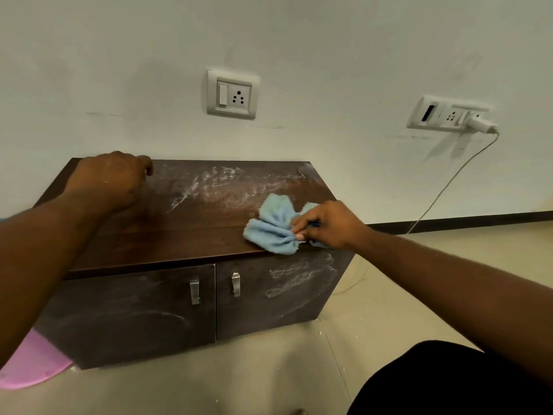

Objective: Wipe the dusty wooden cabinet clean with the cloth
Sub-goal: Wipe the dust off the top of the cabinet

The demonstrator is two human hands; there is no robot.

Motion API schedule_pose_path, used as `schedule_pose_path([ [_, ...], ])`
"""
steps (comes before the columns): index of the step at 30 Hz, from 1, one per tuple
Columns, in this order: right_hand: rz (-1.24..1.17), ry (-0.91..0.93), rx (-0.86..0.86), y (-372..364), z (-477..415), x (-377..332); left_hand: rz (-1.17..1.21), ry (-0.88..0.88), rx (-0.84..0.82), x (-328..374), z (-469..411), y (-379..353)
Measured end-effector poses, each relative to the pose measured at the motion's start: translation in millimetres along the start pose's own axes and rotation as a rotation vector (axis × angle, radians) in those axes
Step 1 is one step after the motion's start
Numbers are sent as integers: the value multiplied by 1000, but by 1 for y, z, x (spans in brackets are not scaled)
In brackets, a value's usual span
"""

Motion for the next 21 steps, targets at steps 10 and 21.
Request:
schedule_pose_path([
  [10, -334, -21, -80, 9, 35, 40, -7, -32, -22, 7, 0, -3],
  [21, -55, -108, 22, 22, -76, 86, 71, -54, -87, -4, 8, -7],
])
Point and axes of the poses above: each hand's wrist, its own z-axis away from the middle knuckle, its own y-axis out of the back of the hand, x = y × z, the point moved 9 cm from there along -z, towards the middle knuckle, and after that the axes turned 15 degrees about x, right-handed, at the moved point
